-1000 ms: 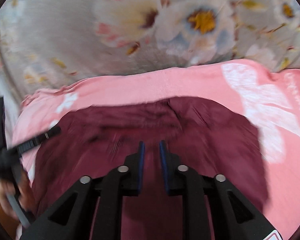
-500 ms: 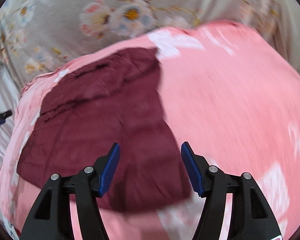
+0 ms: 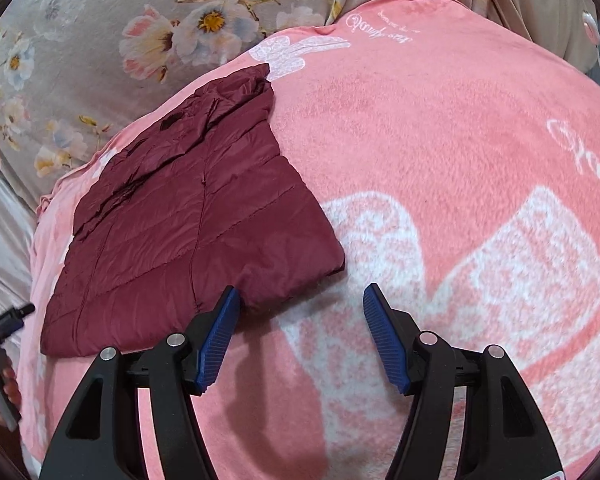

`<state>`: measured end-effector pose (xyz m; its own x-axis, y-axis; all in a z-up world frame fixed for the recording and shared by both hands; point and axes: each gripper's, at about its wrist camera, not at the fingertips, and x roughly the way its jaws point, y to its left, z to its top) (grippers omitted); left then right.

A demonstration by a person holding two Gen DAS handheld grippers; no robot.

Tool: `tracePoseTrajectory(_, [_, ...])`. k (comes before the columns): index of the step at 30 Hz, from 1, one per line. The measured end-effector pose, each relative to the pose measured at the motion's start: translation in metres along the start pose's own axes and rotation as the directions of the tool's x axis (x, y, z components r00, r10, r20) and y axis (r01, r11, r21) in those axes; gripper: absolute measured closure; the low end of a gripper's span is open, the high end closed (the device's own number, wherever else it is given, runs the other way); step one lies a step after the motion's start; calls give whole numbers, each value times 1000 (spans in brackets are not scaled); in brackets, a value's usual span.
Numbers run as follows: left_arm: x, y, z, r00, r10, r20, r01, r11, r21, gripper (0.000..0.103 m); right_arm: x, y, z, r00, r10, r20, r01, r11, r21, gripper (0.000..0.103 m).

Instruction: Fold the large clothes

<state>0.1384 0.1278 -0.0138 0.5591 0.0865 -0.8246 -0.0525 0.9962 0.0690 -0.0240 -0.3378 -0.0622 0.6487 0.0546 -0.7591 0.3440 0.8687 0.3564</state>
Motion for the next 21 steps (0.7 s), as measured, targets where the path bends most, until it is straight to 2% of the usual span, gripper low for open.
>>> tracePoseTrajectory(3, [16, 10, -15, 998, -36, -53, 33, 999, -42, 17, 3, 2, 1, 1000, 19, 12, -19, 999, 32, 35])
tracePoseTrajectory(5, [29, 21, -25, 990, -105, -95, 96, 991, -96, 17, 5, 1, 4, 999, 40, 14, -40, 998, 57, 34])
tracePoseTrajectory(6, [39, 30, -31, 981, -157, -117, 138, 978, -153, 16, 7, 0, 6, 999, 50, 14, -51, 996, 71, 33])
tracePoseTrajectory(9, [47, 45, -39, 969, -231, -87, 205, 948, -242, 12, 13, 0, 9, 997, 72, 22, -74, 991, 115, 32])
tracePoseTrajectory(11, [45, 43, -40, 969, -233, -78, 209, 949, -234, 13, 16, 4, 12, 997, 74, 30, -78, 989, 122, 32])
tracePoseTrajectory(12, [44, 41, -40, 970, -233, -72, 211, 950, -229, 13, 17, 6, 13, 997, 72, 32, -76, 990, 123, 34])
tracePoseTrajectory(13, [43, 40, -41, 970, -233, -67, 212, 950, -228, 15, 18, 9, 14, 997, 68, 39, -72, 990, 121, 49])
tracePoseTrajectory(14, [42, 39, -41, 970, -235, -62, 215, 950, -228, 23, 19, 11, 14, 997, 73, 39, -78, 990, 117, 61])
tracePoseTrajectory(15, [41, 40, -40, 969, -241, -57, 222, 948, -227, 33, 19, 11, 16, 996, 86, 33, -89, 989, 115, 79])
tracePoseTrajectory(16, [40, 41, -40, 965, -256, -57, 238, 945, -225, 52, 19, 13, 16, 995, 98, 35, -102, 988, 119, 86])
tracePoseTrajectory(17, [40, 42, -39, 961, -271, -61, 250, 941, -229, 70, 17, 14, 16, 994, 99, 41, -103, 988, 117, 90])
tracePoseTrajectory(19, [38, 47, -39, 935, -347, -69, 318, 910, -268, 91, 9, 20, 17, 994, 96, 56, -101, 991, 88, 96])
tracePoseTrajectory(21, [30, 48, -40, 927, -370, -66, 340, 900, -274, 97, -3, 25, 15, 993, 94, 77, -99, 993, 60, 98])
